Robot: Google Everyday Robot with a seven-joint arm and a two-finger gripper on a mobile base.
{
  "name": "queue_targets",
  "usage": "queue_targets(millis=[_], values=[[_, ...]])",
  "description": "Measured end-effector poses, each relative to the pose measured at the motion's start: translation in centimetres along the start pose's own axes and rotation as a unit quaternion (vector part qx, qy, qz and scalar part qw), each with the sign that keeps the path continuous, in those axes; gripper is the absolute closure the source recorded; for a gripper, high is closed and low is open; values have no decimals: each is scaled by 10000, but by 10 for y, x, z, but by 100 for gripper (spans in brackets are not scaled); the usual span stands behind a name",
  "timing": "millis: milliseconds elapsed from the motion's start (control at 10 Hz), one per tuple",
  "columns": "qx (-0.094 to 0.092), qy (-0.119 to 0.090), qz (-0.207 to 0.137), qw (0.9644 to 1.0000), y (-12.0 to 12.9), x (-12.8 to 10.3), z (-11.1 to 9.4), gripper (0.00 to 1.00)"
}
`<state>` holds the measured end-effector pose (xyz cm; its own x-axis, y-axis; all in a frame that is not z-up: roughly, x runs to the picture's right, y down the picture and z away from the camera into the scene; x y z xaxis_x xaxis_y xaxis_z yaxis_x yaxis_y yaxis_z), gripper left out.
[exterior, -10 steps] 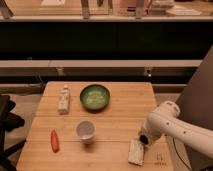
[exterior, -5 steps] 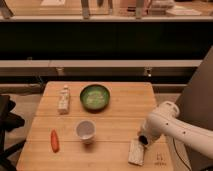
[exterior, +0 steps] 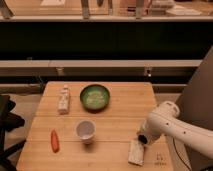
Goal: Place the eraser on the white sponge
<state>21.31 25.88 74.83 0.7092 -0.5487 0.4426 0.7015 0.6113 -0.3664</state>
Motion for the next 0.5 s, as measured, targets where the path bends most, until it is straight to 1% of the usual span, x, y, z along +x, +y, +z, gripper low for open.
queue_targets(millis=[100, 200, 300, 400, 500], values=[[15, -6, -21, 10000, -1, 0, 0, 46], [18, -13, -29, 10000, 0, -1, 0, 44], [21, -16, -44, 10000, -1, -1, 0, 37], [23, -20, -60, 10000, -1, -1, 0, 34], [23, -22, -73, 10000, -1, -1, 0, 38]])
